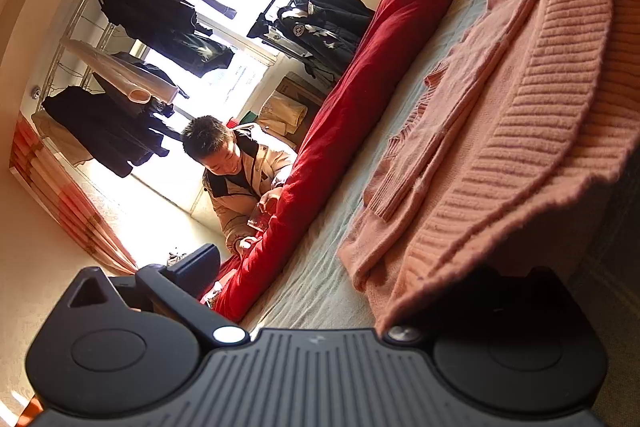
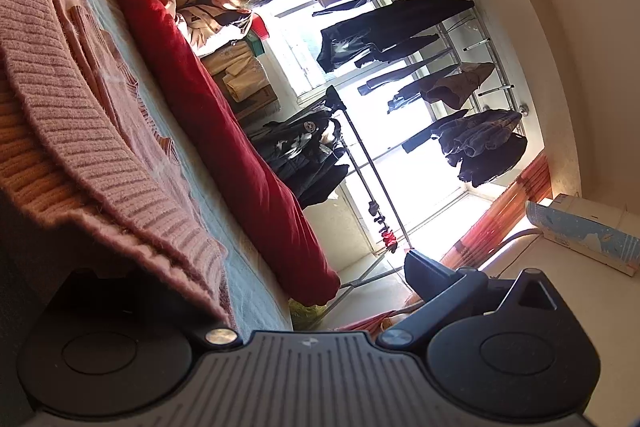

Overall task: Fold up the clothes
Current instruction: 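Carry the hem over the sweater body toward the collar with both grippers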

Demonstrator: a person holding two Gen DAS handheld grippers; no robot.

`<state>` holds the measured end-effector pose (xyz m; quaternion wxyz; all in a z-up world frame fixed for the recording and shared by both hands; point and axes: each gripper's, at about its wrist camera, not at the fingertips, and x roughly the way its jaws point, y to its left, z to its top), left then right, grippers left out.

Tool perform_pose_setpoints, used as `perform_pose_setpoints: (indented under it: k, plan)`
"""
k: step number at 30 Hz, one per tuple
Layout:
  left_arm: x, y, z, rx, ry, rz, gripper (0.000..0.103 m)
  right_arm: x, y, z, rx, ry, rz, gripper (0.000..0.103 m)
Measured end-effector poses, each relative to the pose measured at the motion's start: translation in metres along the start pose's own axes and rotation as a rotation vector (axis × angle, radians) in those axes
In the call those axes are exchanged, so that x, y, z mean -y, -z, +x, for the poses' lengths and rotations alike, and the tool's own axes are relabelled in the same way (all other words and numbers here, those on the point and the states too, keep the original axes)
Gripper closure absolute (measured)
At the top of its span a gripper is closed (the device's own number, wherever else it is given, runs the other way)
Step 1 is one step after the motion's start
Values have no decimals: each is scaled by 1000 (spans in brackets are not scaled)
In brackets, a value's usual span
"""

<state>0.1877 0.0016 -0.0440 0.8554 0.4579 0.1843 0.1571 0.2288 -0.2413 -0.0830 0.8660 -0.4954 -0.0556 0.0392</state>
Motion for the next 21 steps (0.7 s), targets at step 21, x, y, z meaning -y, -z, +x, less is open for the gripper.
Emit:
perform_pose_setpoints:
  k: [21]
  plan:
    - [7, -25, 155, -18, -95, 26, 0, -39, -31, 157, 21, 18, -10, 0]
